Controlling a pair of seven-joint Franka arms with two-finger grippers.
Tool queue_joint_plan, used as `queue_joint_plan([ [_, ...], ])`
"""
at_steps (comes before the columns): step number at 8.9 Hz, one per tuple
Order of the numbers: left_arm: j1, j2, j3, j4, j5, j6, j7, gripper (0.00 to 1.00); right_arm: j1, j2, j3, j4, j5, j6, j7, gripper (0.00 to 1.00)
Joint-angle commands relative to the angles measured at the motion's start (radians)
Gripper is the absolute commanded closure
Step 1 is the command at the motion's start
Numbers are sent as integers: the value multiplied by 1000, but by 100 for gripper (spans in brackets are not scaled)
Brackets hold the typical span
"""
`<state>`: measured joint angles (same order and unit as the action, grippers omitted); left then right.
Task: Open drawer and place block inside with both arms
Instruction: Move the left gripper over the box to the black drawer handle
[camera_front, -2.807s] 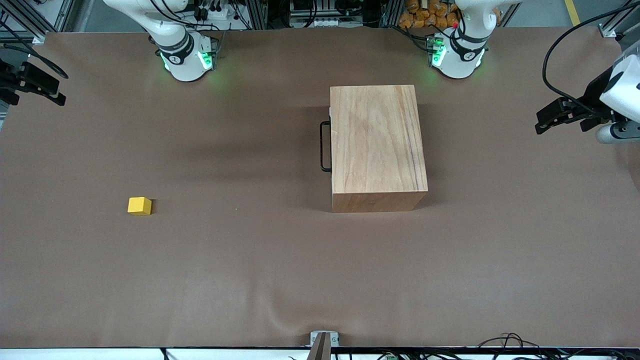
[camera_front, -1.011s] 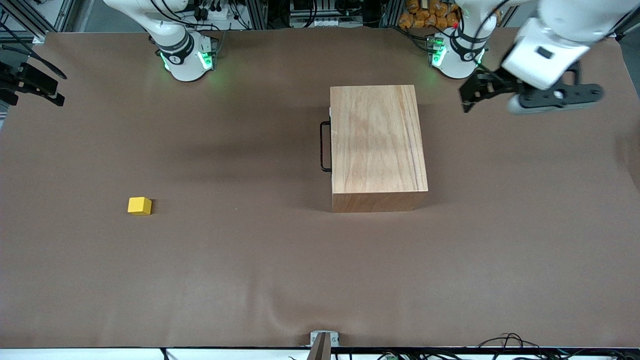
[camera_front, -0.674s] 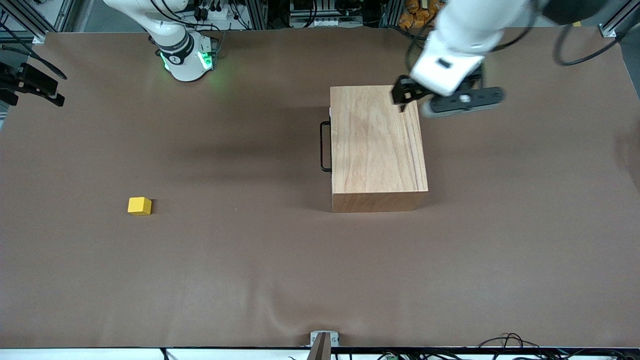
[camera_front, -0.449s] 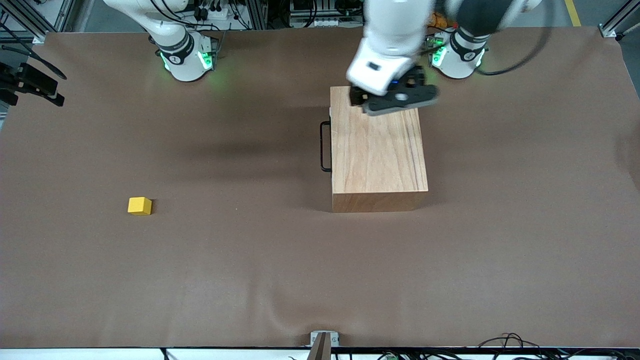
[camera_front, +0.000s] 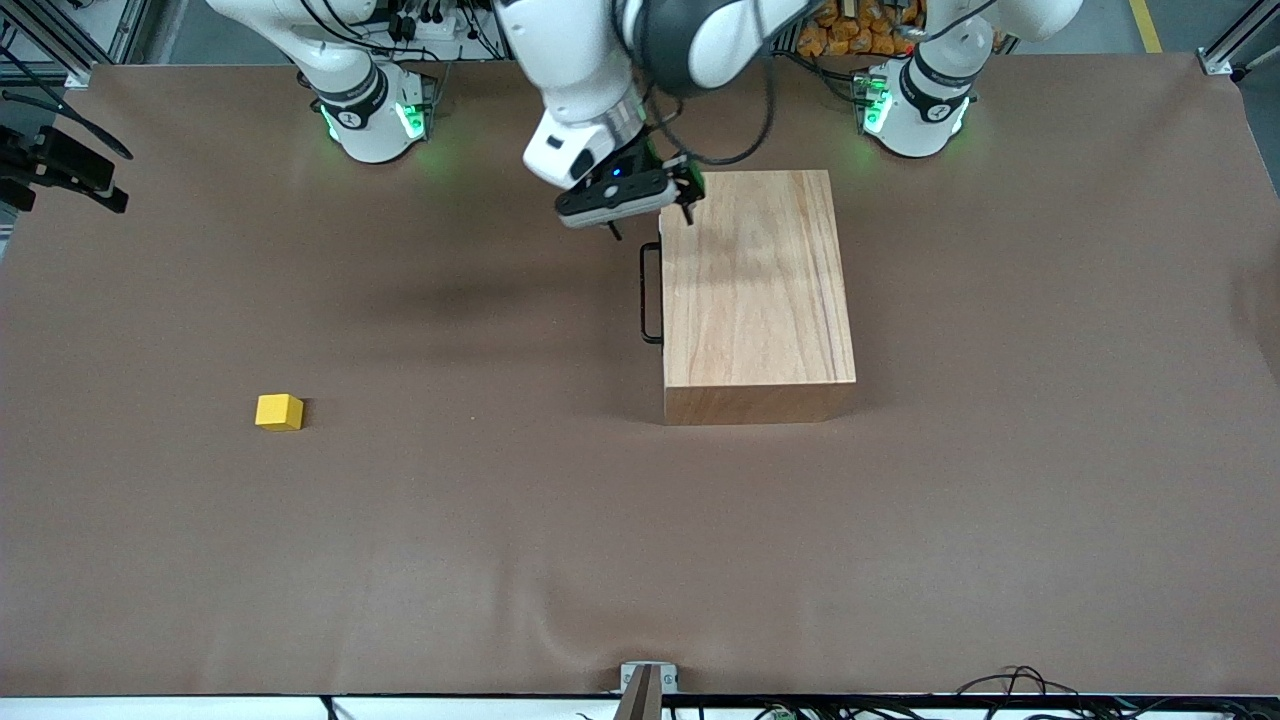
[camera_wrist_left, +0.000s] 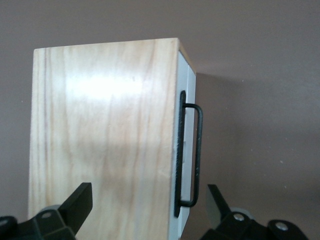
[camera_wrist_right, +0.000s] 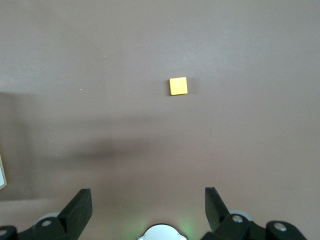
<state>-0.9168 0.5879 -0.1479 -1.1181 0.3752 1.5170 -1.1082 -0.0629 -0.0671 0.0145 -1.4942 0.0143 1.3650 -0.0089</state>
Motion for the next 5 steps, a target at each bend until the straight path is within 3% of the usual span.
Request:
queue_joint_plan([
  [1, -80, 98, 100, 135, 21, 40, 13, 0, -8, 10, 4, 22, 9, -9, 10, 0],
  [3, -83, 122, 111, 132, 22, 46, 187, 0, -8, 10, 4, 22, 9, -11, 10, 0],
  [5, -80, 164, 114, 132, 22, 104, 228, 0, -11, 10, 4, 22, 9, -11, 10, 0],
])
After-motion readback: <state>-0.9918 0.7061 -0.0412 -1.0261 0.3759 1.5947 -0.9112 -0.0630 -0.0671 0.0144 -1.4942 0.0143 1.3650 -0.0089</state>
